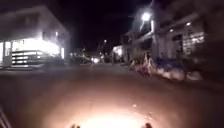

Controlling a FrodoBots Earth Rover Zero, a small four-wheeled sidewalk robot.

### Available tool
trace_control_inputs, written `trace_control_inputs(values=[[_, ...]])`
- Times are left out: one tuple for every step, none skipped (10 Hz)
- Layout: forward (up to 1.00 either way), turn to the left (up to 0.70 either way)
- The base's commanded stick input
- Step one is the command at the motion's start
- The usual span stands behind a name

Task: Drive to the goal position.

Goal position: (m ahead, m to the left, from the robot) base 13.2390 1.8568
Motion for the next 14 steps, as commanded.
trace_control_inputs(values=[[0.85, 0.00], [0.85, 0.00], [0.85, 0.00], [0.85, 0.00], [0.85, 0.00], [0.85, 0.00], [0.85, 0.00], [0.85, 0.00], [0.85, 0.00], [0.85, 0.00], [0.85, 0.00], [0.85, 0.00], [0.85, 0.00], [0.85, 0.00]])
